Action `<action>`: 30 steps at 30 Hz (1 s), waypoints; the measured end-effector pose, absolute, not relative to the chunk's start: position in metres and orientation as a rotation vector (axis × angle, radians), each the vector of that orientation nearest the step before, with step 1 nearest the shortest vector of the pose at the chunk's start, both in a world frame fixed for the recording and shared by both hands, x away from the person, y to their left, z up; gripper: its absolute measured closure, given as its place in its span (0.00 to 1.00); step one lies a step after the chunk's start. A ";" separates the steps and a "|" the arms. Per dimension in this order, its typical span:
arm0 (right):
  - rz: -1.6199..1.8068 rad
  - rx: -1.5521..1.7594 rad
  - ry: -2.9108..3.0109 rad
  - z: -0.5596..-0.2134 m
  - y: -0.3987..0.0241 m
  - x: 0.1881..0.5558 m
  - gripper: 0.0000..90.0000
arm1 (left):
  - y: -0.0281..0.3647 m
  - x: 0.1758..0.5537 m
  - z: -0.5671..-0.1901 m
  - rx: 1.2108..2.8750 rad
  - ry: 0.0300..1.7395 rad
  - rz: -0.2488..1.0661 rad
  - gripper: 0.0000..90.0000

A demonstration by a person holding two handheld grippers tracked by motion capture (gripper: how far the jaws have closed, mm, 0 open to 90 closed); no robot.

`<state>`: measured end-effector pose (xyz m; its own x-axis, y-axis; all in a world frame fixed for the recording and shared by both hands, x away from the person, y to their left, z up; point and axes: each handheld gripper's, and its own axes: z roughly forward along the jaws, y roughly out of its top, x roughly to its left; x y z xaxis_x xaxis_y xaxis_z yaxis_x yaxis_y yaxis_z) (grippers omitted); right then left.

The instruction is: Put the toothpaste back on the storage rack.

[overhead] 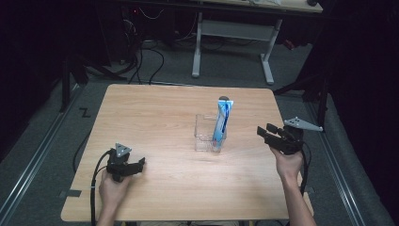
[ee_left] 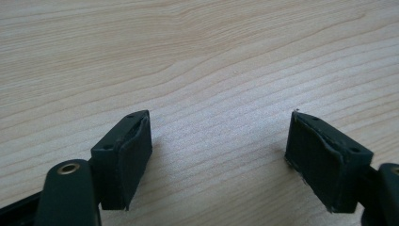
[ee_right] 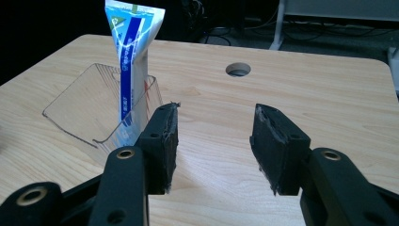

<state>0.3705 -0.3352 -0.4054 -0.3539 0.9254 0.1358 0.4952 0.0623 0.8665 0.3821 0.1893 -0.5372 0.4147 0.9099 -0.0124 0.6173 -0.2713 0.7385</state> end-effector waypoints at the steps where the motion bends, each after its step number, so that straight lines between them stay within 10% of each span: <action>1: 1.229 1.414 1.887 -0.406 -0.336 0.370 0.57 | 0.189 0.382 -0.537 1.997 1.292 0.555 0.26; 30: 1.201 1.467 1.870 -0.432 -0.352 0.359 0.57 | 0.189 0.382 -0.537 1.997 1.292 0.555 0.26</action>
